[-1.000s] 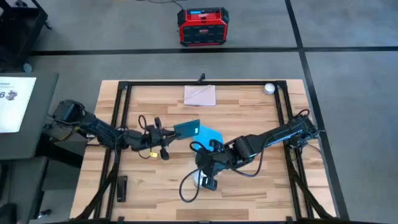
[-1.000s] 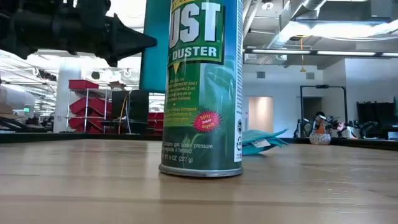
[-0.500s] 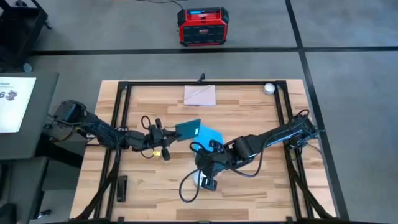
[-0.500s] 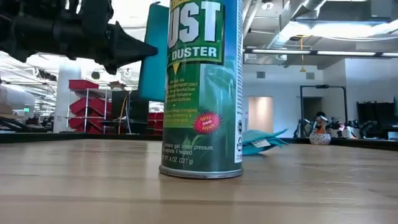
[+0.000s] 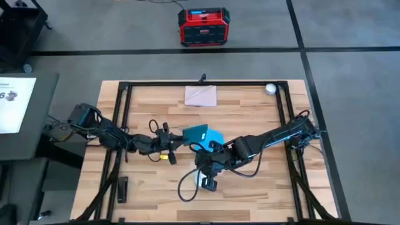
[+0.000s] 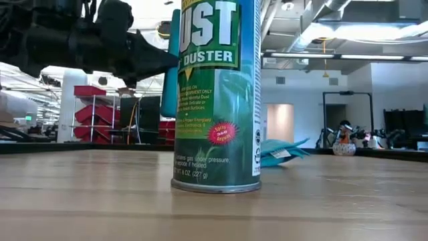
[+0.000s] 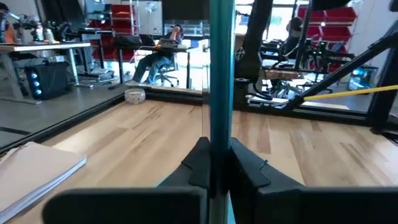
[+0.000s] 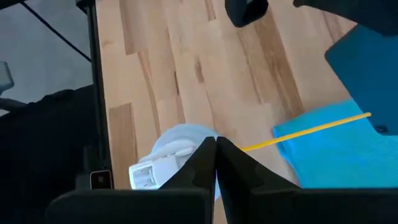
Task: Apply microfiber cloth
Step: Spray the back of the tablet using the spray bottle, then wipe the back of the tablet with a blue microfiber cloth
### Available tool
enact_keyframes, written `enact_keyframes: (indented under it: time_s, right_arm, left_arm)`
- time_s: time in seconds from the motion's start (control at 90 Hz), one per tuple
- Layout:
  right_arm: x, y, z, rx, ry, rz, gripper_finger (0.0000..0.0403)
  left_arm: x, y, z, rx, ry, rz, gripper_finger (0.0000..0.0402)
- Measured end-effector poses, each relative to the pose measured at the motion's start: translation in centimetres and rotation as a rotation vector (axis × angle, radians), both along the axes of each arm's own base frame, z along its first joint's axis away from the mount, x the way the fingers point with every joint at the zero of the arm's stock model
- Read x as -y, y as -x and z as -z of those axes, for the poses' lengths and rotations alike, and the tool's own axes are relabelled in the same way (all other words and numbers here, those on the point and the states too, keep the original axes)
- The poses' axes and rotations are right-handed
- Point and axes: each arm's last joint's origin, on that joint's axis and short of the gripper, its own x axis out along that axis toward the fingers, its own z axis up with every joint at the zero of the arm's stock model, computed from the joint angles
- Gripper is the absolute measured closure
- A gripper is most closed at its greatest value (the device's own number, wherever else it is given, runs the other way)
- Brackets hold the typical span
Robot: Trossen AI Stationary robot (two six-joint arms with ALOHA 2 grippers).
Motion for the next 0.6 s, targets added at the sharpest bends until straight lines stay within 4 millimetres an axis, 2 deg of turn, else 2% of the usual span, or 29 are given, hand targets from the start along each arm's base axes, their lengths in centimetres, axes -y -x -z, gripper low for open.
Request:
enact_keyframes:
  time_s: [0.6]
  right_arm:
    - [0.32,-0.06,0.25,-0.009,0.03,-0.009,0.0403]
  left_arm:
    - [0.22,0.24,-0.48,0.01,-0.03,0.011,0.0398]
